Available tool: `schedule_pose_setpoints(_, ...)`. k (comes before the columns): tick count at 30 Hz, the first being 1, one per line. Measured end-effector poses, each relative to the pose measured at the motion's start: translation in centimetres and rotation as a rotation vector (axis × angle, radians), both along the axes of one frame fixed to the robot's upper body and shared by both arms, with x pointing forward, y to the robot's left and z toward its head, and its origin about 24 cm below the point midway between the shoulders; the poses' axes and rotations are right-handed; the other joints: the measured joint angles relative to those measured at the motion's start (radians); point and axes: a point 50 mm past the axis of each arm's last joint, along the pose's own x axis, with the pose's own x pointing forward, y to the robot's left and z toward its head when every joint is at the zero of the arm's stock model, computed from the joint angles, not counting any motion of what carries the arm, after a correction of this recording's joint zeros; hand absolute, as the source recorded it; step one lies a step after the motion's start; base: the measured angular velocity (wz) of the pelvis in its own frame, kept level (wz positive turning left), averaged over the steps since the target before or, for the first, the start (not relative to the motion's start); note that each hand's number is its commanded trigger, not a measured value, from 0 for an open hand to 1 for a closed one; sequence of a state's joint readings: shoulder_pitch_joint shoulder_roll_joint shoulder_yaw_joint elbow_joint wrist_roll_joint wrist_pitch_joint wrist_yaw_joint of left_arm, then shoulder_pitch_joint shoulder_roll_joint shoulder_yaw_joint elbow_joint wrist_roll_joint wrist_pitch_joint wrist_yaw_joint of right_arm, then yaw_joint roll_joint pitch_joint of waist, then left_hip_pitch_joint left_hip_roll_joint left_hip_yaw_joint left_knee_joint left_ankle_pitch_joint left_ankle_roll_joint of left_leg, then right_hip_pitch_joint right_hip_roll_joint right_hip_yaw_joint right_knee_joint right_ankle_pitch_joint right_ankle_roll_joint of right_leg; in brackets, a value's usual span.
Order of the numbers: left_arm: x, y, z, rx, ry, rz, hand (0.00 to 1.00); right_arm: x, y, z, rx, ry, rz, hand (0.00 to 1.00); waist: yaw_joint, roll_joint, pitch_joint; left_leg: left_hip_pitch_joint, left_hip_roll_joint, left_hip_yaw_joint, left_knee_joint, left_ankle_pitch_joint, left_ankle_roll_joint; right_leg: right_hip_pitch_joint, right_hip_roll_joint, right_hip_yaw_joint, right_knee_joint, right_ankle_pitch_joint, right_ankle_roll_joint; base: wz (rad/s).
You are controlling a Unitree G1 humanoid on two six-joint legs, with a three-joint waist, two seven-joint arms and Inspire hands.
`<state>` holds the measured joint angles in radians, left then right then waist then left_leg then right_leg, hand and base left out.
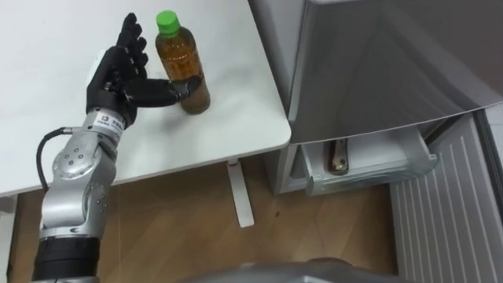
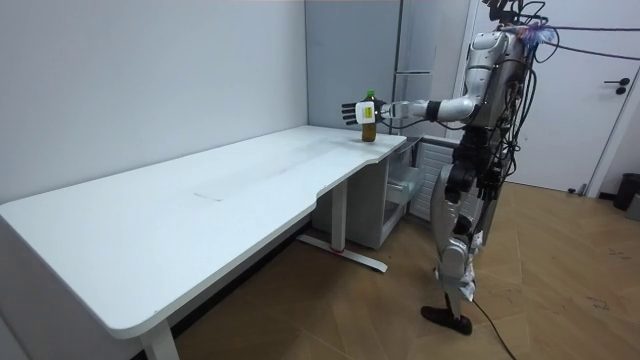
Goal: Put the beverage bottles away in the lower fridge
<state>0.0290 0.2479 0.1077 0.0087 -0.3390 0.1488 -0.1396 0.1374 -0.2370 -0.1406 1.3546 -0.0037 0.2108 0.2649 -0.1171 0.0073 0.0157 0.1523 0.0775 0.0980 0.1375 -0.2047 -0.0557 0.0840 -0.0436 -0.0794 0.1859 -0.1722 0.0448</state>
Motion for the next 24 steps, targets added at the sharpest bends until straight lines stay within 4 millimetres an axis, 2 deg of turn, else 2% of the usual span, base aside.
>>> schedule_pose_setpoints(7, 0.7, -0.2, 0.6, -0.001, -0.02, -0.011, 0.0, 0.1, 0.2, -0.1, 0.015, 0.0, -0.001, 0.0, -0.009, -0.011, -0.0018, 0.012, -0.001, 0.007, 0.001, 0.0, 0.0, 0.003, 0.0, 0.012, -0.001, -0.002, -0.001, -0.03)
schedule_pose_setpoints(17, 1.0, -0.8, 0.7, -0.007, 0.0, -0.048, 0.0, -0.1, 0.3, 0.0, 0.029, 0.025, -0.011, 0.0, -0.024, -0.019, 0.0003, 0.019, -0.001, 0.022, 0.001, 0.0, 0.0, -0.001, 0.005, 0.046, 0.0, -0.003, -0.001, -0.07)
schedule_pose_setpoints(21, 1.2, -0.8, 0.8, -0.009, -0.005, -0.049, 0.0, -0.1, 0.4, 0.0, 0.035, 0.027, -0.004, 0.0, -0.028, -0.02, 0.0008, 0.023, 0.0, 0.028, 0.002, 0.0, 0.0, 0.0, 0.005, 0.046, -0.001, -0.003, -0.001, -0.01)
schedule_pose_setpoints(22, 1.2, -0.8, 0.8, -0.01, -0.005, -0.05, 0.11, -0.1, 0.4, 0.0, 0.036, 0.026, -0.004, 0.0, -0.029, -0.02, 0.0009, 0.024, 0.0, 0.028, 0.002, 0.0, 0.0, 0.0, 0.005, 0.046, -0.001, -0.003, -0.001, 0.0)
schedule_pose_setpoints(23, 1.2, -0.8, 0.8, -0.01, -0.005, -0.05, 0.52, -0.1, 0.4, 0.0, 0.041, 0.025, -0.004, 0.0, -0.029, -0.021, 0.0008, 0.026, 0.0, 0.029, 0.002, 0.0, 0.0, 0.0, 0.005, 0.047, -0.002, -0.003, -0.001, 0.0)
schedule_pose_setpoints(24, 1.2, -0.8, 0.8, -0.01, -0.005, -0.05, 0.81, -0.1, 0.4, 0.0, 0.046, 0.024, -0.004, 0.0, -0.03, -0.02, 0.0007, 0.026, 0.0, 0.029, 0.002, 0.0, 0.0, 0.0, 0.005, 0.047, -0.002, -0.004, -0.001, 0.0)
